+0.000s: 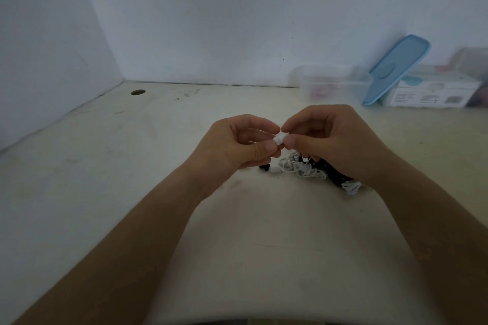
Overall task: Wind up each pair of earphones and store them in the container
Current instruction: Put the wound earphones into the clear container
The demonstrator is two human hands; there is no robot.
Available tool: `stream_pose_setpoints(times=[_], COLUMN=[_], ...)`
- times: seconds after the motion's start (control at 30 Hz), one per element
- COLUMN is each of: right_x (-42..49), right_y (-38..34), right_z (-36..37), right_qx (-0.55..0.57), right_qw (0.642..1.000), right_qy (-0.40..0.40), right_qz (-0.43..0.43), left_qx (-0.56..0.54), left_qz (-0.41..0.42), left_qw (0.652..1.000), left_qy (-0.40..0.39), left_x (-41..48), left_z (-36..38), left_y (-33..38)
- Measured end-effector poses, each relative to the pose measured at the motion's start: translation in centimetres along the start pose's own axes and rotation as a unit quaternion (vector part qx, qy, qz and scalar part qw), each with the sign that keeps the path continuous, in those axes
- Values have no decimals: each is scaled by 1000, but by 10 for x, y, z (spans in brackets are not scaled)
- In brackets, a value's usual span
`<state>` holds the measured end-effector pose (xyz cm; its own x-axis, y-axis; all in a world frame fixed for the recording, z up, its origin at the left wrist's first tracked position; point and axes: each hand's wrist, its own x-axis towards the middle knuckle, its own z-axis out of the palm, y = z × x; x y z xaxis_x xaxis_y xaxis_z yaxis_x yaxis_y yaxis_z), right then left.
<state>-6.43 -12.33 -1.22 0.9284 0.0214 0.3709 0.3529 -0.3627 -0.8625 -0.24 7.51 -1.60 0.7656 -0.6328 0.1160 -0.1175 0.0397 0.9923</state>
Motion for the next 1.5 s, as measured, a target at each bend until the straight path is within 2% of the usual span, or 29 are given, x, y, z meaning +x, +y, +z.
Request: stream_pose_setpoints(times=[0.23, 0.33, 0.5, 0.57, 0.67, 0.8, 0.93, 1.07, 1.2, 1.37, 1.5], right_x=[1, 2, 3, 4, 5, 6, 3, 1, 0, 1, 5], right_y=[-2, -6, -6, -3, 1, 8, 12, 9, 5, -5, -15], right_z=[-8, -31, -56, -56, -58, -65, -68, -69, -70, -72, -75], right_qx=[-76, -150, -348, -395, -429, -450, -437, -392, -400, -394, -298], right_qw=[995, 982, 926, 908, 897, 887, 888, 909, 907, 911, 942], right_qy=[61, 86, -58, -74, -49, 6, 19, 32, 21, 45, 106], right_qz=[28, 74, 137, 122, 93, 105, 143, 136, 128, 114, 112], left_qx=[56, 131, 335, 388, 447, 464, 475, 473, 473, 406, 320], left_qz=[30, 57, 92, 106, 123, 115, 127, 140, 164, 156, 137], left_qw=[998, 989, 937, 915, 886, 878, 870, 869, 865, 898, 932], left_qy=[10, 23, 36, 32, 29, 14, 11, 16, 34, 64, 104], left_x=[3, 8, 15, 17, 20, 21, 20, 21, 22, 21, 25], left_z=[5, 6, 8, 7, 8, 17, 21, 19, 18, 17, 18], left_y=[-1, -4, -20, -24, -26, -27, -27, -29, -28, -14, 0])
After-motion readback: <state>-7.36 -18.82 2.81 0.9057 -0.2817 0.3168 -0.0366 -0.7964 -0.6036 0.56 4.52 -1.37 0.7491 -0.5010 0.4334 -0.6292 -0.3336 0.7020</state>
